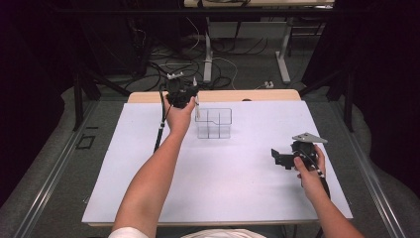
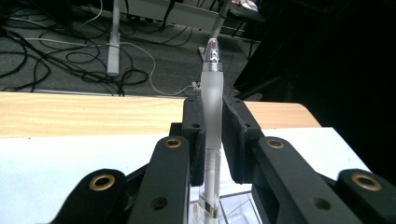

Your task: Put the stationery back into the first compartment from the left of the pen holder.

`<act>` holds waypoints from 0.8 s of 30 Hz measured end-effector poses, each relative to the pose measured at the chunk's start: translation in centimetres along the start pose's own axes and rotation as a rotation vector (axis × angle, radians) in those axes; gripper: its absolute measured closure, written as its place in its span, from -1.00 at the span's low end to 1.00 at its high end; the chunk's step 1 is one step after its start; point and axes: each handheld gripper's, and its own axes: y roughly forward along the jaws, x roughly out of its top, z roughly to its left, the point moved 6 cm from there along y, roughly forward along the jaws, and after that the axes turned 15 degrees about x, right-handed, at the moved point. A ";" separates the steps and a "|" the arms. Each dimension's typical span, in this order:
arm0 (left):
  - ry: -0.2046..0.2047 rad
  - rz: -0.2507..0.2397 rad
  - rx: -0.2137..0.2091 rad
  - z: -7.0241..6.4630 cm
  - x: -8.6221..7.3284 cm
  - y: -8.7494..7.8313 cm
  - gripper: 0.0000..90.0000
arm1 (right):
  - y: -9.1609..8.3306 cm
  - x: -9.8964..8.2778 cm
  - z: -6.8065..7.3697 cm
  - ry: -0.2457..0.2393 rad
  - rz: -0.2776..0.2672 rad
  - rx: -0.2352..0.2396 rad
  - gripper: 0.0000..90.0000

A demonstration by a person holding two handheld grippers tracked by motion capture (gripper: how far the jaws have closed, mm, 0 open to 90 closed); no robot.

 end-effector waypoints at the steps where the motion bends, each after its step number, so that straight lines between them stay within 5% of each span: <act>1: 0.005 0.000 0.003 0.0 -0.1 0.1 0.77 | 0.0 0.0 0.0 0.000 0.000 0.001 -1.00; 24: 0.038 0.014 0.019 -0.6 -2.0 0.8 0.77 | 0.0 0.0 0.0 -0.013 0.005 0.009 -1.00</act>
